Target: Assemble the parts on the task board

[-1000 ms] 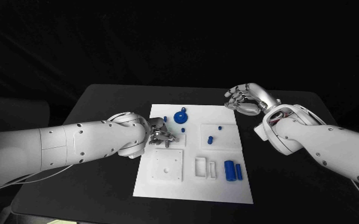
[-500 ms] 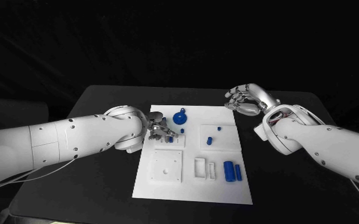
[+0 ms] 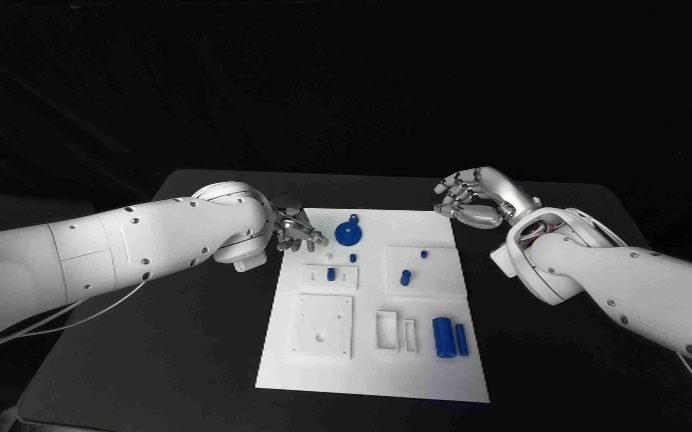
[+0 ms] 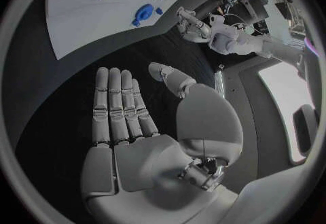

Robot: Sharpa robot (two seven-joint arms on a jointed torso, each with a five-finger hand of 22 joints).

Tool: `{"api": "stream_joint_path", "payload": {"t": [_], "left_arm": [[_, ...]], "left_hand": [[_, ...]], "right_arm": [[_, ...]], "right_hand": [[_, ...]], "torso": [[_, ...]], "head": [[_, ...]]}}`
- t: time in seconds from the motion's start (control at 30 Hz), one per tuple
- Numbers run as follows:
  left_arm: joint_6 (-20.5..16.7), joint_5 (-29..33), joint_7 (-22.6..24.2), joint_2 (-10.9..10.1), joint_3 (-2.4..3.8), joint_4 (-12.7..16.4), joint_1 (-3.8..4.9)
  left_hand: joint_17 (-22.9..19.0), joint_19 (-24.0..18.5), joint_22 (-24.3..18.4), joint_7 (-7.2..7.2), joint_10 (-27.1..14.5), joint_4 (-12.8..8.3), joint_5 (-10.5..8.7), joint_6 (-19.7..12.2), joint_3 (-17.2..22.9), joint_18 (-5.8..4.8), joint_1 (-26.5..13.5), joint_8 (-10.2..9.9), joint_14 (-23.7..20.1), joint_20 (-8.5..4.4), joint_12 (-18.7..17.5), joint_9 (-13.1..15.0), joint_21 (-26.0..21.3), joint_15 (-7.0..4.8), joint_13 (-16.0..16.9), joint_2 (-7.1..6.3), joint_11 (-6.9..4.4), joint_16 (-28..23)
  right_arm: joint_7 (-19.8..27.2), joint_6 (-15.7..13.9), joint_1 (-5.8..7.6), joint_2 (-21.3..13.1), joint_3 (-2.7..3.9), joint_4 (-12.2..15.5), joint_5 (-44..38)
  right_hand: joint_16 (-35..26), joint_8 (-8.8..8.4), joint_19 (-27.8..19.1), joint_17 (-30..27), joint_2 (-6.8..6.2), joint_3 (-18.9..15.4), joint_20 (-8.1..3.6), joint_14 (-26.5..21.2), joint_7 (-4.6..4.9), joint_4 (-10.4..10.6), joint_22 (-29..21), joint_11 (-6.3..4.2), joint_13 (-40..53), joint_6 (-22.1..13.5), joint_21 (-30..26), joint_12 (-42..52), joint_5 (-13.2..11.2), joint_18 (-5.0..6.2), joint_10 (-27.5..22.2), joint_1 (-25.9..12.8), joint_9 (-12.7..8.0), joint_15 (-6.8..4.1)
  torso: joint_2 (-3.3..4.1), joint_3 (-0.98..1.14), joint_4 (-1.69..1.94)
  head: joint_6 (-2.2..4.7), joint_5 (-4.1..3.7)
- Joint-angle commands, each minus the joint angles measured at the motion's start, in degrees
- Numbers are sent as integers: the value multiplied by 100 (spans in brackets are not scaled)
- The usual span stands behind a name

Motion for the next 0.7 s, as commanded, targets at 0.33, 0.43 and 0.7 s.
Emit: {"api": "stream_joint_path", "payload": {"t": [0.33, 0.43, 0.7], "left_arm": [[-56, 97, 203, 326, 29, -786, 94], [-29, 102, 214, 426, 33, -975, 95], [99, 100, 264, 769, 31, -1498, 87]], "left_hand": [[-40, -19, -28, 11, -19, 0, -26, -87, -64, -139, 109, -63, -21, -532, -28, 16, -52, 22, -16, -46, 5, -13], [-47, -14, -29, 36, -24, 50, -26, -180, -67, -141, 103, -127, -25, -537, -30, -3, -57, 21, -15, -92, 25, -7], [-67, -31, -23, 115, -65, 129, -25, -395, -85, -154, 148, -299, -61, -541, -38, -46, -70, 24, -11, -128, 98, 0]], "right_arm": [[47, 26, 0, 7, 1, -19, 26], [46, 27, 0, 7, 1, -16, 27], [51, 21, 0, 22, 2, -10, 27]], "right_hand": [[28, 40, -28, -9, 41, -23, -11, -40, 5, -4, 11, -14, -18, 29, -22, 40, 20, 87, -33, -20, -10, -13], [29, 41, -28, -11, 43, -24, -11, -40, 5, -3, 12, -14, -21, 30, -22, 42, 22, 87, -33, -23, -11, -13], [34, 46, -30, -16, 38, -24, -13, -44, 3, -13, 17, -14, -30, 34, -21, 49, 32, 87, -36, -18, -16, -13]], "torso": [[12, 0, -8], [16, 0, -9], [18, -3, -15]], "head": [[65, -3], [68, 12], [66, -11]]}}
